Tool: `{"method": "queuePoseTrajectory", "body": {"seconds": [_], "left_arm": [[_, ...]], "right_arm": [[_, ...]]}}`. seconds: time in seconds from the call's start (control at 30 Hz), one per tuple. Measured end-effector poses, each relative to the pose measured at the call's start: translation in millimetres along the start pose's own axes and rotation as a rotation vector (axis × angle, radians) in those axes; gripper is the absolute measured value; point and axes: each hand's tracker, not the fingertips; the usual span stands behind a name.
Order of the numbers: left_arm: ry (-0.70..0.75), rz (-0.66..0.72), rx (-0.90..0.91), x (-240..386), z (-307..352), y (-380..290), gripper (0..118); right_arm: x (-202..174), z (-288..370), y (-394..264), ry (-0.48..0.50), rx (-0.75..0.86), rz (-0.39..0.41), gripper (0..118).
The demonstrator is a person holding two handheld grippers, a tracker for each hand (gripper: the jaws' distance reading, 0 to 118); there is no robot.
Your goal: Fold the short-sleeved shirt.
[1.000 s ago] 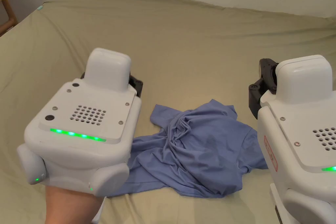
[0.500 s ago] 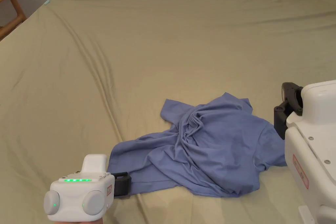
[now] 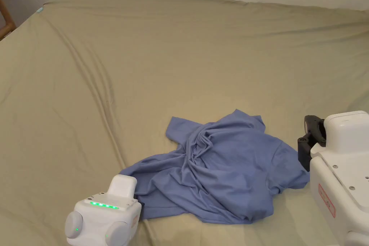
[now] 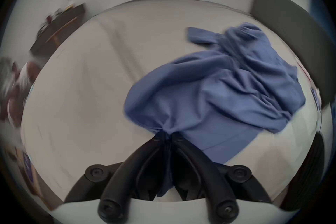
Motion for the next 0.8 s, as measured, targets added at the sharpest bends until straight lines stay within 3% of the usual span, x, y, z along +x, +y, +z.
{"method": "queuePoseTrajectory", "body": {"seconds": [0.03, 0.07, 0.2, 0.33, 0.43, 0.5, 0.6, 0.63, 0.8], "left_arm": [[0.029, -0.051, -0.005, 3, 2, 0, 3], [-0.037, -0.043, 0.024, 2, 8, 1, 3], [-0.016, 0.079, 0.157, -20, 42, 9, 3], [0.01, 0.149, 0.267, -37, 88, 20, 3], [0.007, 0.154, 0.282, -41, 109, 24, 3], [0.006, 0.153, 0.285, -41, 112, 21, 3], [0.008, 0.146, 0.266, -37, 107, 18, 3], [0.011, 0.146, 0.259, -36, 105, 16, 3], [0.011, 0.167, 0.214, -38, 89, 9, 3]], "right_arm": [[3, -2, -1, 0.004, -0.008, -0.005, 0], [7, -6, -1, 0.007, -0.017, -0.012, 0], [23, -34, -6, 0.027, -0.073, -0.015, 0], [27, -88, -15, 0.075, -0.206, -0.006, 0], [32, -157, -40, 0.083, -0.373, 0.044, 4], [32, -193, -57, 0.102, -0.461, 0.072, 35], [30, -237, -86, 0.108, -0.603, 0.099, 102], [30, -246, -93, 0.107, -0.624, 0.093, 113], [31, -270, -109, 0.148, -0.694, 0.051, 107]]}}
